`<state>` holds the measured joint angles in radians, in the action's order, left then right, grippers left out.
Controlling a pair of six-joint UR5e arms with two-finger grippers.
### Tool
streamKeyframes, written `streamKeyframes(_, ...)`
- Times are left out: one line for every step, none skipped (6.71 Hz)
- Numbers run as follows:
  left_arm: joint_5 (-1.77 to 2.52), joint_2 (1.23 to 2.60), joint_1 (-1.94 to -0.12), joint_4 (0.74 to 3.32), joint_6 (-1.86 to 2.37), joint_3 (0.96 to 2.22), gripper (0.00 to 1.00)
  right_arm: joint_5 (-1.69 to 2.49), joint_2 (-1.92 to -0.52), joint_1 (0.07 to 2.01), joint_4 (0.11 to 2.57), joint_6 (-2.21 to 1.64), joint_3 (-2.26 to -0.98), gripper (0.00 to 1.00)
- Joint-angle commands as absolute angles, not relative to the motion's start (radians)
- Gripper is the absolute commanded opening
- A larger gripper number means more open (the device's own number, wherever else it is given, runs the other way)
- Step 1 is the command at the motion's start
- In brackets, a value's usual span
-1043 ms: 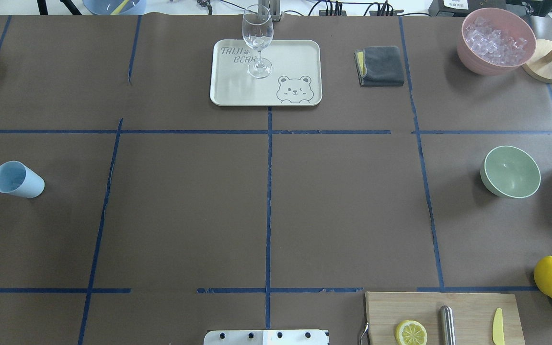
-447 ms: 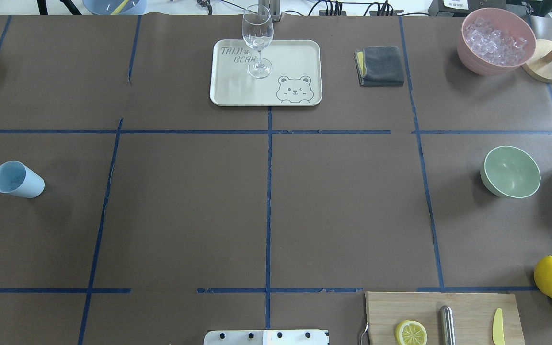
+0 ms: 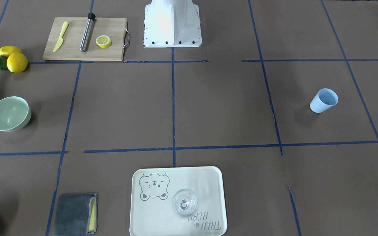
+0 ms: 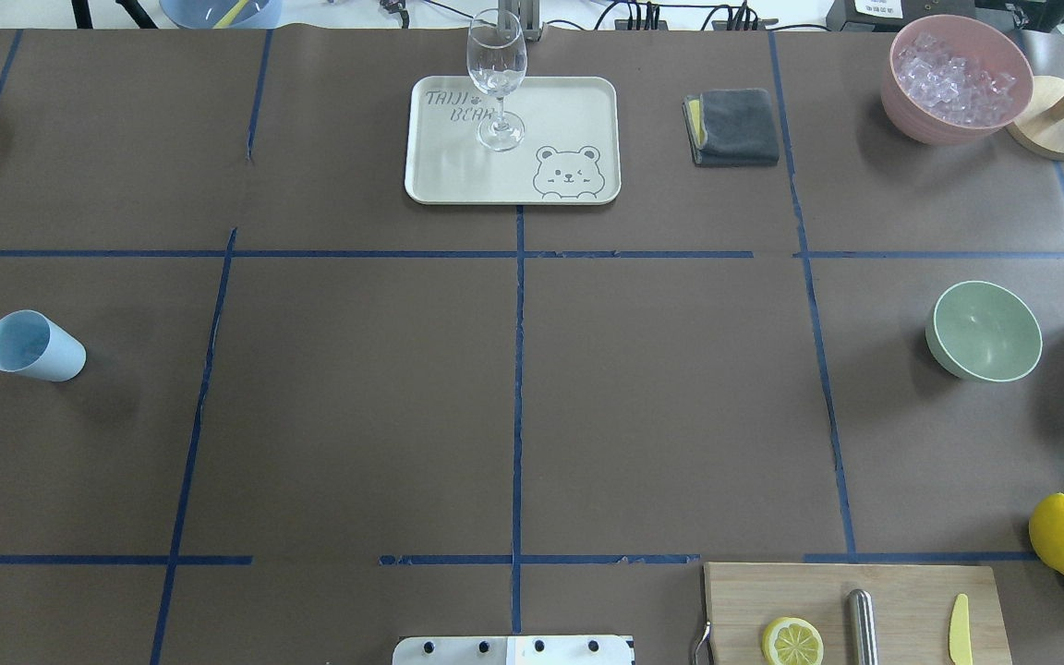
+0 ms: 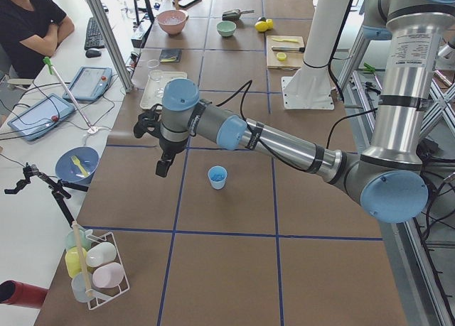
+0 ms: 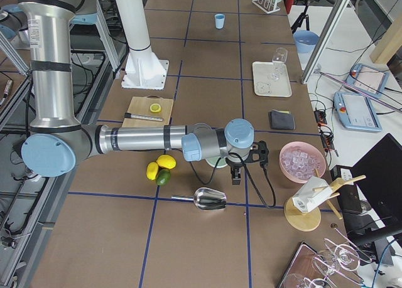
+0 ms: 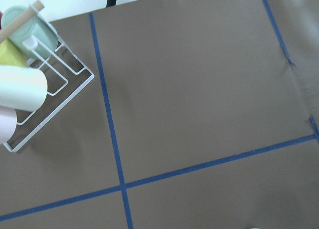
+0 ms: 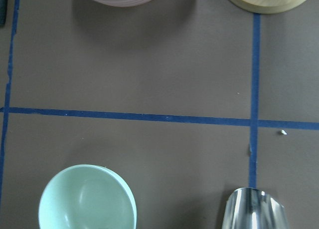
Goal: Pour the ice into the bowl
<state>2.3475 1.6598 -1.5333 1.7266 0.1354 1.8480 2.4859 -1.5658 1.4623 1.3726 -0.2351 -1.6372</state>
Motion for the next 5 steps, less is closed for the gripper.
streamKeyframes(2.286,1.602,-1.476,1.877,0.263,1.879,1.0,2.468,-1.566,1.337,1.167,-0.508,-1.631,1.0)
streamKeyframes(2.176,1.539,-1.394,1.969,0.352,1.923,1.0,2.404,-1.59,1.268,1.038,-0.641,-1.629,1.0)
streamKeyframes(2.09,1.444,-1.331,2.087,0.424,1.965,1.0,2.32,-1.644,1.202,0.915,-0.716,-1.62,1.0)
streamKeyframes(2.056,1.351,-1.306,2.241,0.483,1.973,1.0,2.304,-1.685,1.189,0.816,-0.747,-1.603,1.0)
streamKeyframes(2.024,1.288,-1.263,2.391,0.583,1.971,1.0,2.301,-1.722,1.18,0.769,-0.747,-1.591,1.0)
